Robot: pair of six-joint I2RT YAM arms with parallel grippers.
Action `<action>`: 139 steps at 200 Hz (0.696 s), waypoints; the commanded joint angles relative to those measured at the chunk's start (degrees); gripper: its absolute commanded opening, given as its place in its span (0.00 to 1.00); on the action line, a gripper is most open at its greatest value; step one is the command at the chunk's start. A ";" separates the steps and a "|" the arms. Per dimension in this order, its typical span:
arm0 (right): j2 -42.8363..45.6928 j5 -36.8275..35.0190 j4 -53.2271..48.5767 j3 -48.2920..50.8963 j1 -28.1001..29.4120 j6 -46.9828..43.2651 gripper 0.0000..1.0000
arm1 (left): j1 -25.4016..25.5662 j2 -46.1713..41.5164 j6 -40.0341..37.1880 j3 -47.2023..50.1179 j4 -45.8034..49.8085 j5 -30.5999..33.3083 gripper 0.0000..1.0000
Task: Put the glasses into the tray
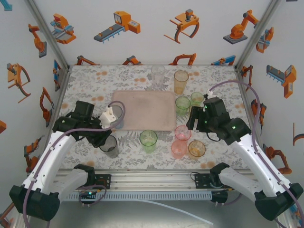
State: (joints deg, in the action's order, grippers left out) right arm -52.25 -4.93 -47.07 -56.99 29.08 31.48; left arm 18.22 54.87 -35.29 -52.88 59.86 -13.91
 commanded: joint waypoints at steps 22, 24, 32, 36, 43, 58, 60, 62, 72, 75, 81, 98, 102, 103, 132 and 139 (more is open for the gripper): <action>0.66 -0.26 0.31 -0.16 0.36 0.34 0.72 | 3.05 -0.11 1.27 2.54 -2.98 3.07 0.44; 0.70 -0.26 0.42 -0.14 0.36 0.33 0.72 | 3.23 -0.09 1.27 2.66 -3.01 3.25 0.44; 0.65 -0.26 0.53 -0.15 0.36 0.36 0.72 | 3.86 -0.18 1.29 3.07 -3.31 3.84 0.43; 0.53 -0.26 0.58 -0.15 0.36 0.41 0.72 | 4.25 -0.27 1.39 3.32 -3.42 4.16 0.43; 0.48 -0.26 0.71 -0.14 0.36 0.32 0.72 | 4.80 -0.31 1.53 3.61 -3.68 4.80 0.42; 0.42 -0.17 1.09 -0.03 0.37 0.27 0.72 | 5.42 -0.41 1.78 4.10 -4.13 5.56 0.39; 0.44 -0.21 1.10 0.00 0.36 0.25 0.72 | 5.45 -0.45 1.86 4.10 -4.18 5.52 0.39; 0.41 -0.18 1.17 0.05 0.36 0.25 0.72 | 5.50 -0.44 1.84 4.17 -4.21 5.55 0.38; 0.35 -0.17 1.24 0.12 0.36 0.33 0.72 | 5.53 -0.47 1.98 4.19 -4.17 5.66 0.37; 0.30 -0.17 1.32 0.13 0.36 0.31 0.72 | 5.67 -0.47 2.11 4.19 -4.16 5.73 0.36; 0.37 -0.08 1.38 0.26 0.36 0.28 0.72 | 5.68 -0.46 2.14 4.20 -4.16 5.81 0.34; 0.40 -0.07 1.54 0.45 0.36 0.33 0.72 | 5.68 -0.56 2.27 4.20 -4.18 6.05 0.28; 0.39 -0.08 1.54 0.54 0.36 0.29 0.72 | 5.68 -0.67 2.26 4.19 -4.15 6.07 0.26; 0.39 -0.08 1.50 0.51 0.36 0.27 0.72 | 5.68 -0.70 2.25 4.19 -4.14 6.08 0.25; 0.68 -0.24 1.67 0.86 0.36 0.32 0.72 | 5.70 -1.06 2.59 3.85 -3.96 6.10 0.16; 0.68 -0.26 1.68 1.00 0.36 0.31 0.72 | 5.76 -1.16 2.69 3.63 -3.74 6.05 0.14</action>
State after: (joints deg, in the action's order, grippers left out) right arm -52.16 -4.93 -46.02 -56.90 29.08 31.48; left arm 23.66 54.59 -33.23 -49.25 55.72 -8.21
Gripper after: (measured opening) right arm 0.718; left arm 0.164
